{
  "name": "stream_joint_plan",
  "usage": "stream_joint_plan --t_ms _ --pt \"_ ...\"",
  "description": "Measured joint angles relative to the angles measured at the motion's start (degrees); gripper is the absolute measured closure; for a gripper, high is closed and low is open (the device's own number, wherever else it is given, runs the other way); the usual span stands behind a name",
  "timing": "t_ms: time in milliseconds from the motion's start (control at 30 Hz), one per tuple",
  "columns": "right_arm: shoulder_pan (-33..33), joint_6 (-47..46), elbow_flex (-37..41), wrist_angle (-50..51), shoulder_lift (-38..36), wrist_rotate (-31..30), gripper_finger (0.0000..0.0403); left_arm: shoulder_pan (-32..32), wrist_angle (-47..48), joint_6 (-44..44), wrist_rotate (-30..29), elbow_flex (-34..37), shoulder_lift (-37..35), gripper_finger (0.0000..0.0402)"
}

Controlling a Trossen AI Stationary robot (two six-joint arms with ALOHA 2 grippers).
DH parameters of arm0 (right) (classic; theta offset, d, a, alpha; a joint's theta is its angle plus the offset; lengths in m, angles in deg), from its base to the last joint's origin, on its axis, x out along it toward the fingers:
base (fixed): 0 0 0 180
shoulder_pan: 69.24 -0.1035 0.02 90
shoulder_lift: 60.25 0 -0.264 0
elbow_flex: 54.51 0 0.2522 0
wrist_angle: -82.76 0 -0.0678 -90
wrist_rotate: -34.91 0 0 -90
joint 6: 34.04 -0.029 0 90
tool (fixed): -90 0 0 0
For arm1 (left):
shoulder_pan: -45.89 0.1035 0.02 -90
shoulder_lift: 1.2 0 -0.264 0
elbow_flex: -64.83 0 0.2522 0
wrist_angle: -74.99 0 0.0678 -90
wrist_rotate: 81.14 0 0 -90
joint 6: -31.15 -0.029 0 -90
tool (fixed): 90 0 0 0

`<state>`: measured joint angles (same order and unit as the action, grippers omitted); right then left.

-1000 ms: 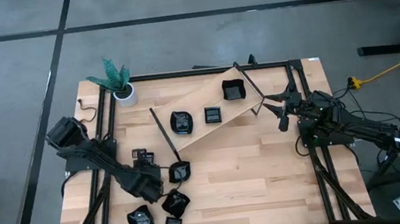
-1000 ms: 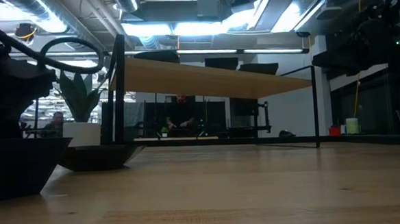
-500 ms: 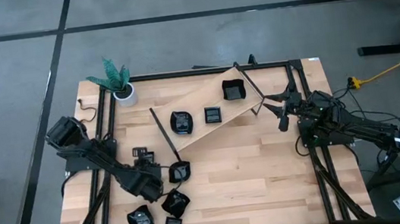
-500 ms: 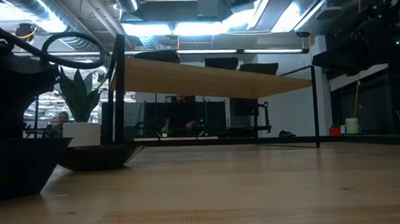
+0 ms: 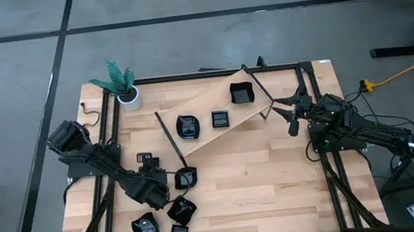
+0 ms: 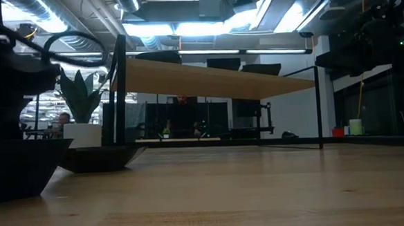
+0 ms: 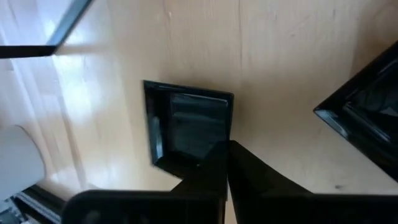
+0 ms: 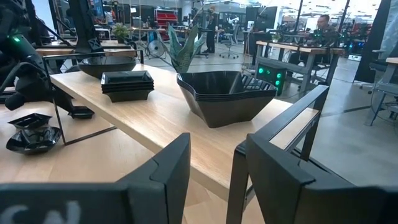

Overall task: Pick & Place Mini shaped plates
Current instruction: Stack the black square plate on top of the black square plate on the shelf

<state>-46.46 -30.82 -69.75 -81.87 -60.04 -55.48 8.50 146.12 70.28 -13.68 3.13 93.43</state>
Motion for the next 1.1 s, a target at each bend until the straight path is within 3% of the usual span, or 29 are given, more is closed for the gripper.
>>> stream_joint_plan --t_ms 367,633,900,1100 --pt "0.0 0.0 0.0 0.0 0.0 0.0 0.0249 0.0 15.6 -0.3 -3.4 -11.6 0.0 0.0399" --pt "0.0 0.0 0.0 0.0 0.0 0.0 0.0249 1.6 17.3 0.0 -1.0 -17.5 -3.6 0.0399" --pt "0.0 0.0 0.0 0.0 0.0 0.0 0.0249 3.9 6.6 -3.9 6.2 -20.3 -10.0 0.0399" --pt "0.0 0.0 0.0 0.0 0.0 0.0 0.0249 5.2 -7.8 -13.7 9.2 -20.4 -13.4 0.0399"
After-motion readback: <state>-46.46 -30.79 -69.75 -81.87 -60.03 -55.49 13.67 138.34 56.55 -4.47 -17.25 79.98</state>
